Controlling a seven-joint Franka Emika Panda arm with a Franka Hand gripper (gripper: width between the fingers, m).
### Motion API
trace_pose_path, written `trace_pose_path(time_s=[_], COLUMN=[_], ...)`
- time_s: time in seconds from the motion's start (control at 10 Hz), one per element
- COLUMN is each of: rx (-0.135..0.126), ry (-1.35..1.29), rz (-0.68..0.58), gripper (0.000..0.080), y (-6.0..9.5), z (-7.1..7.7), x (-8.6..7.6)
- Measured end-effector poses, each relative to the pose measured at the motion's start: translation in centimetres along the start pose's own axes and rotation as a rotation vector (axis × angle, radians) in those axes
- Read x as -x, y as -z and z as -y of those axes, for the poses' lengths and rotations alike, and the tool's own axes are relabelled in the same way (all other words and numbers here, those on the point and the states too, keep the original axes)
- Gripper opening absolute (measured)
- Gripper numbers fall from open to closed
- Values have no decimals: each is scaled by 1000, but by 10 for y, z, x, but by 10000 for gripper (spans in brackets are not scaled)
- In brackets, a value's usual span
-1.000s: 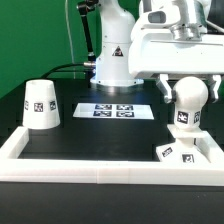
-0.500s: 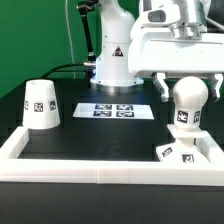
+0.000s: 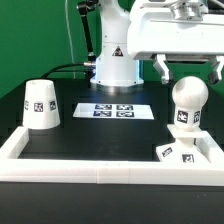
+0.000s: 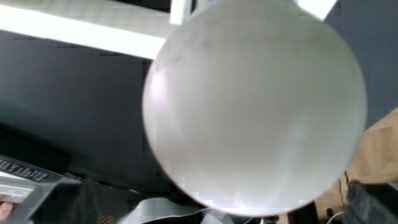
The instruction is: Assemble lamp
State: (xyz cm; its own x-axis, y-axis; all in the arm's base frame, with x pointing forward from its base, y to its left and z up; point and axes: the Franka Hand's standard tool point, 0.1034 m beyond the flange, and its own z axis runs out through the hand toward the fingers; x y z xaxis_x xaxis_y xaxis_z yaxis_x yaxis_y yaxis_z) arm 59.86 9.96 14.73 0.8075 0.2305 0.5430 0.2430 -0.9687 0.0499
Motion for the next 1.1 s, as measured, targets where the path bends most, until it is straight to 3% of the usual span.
trace_pose_path(time_s=[0.1, 0.8, 1.1], rx=[-1, -111, -107], ry=[0, -14, -13], rz=[4, 453, 439], gripper=[698, 698, 698], y=[0, -11, -16], z=[0, 5, 4], x=[0, 17, 16])
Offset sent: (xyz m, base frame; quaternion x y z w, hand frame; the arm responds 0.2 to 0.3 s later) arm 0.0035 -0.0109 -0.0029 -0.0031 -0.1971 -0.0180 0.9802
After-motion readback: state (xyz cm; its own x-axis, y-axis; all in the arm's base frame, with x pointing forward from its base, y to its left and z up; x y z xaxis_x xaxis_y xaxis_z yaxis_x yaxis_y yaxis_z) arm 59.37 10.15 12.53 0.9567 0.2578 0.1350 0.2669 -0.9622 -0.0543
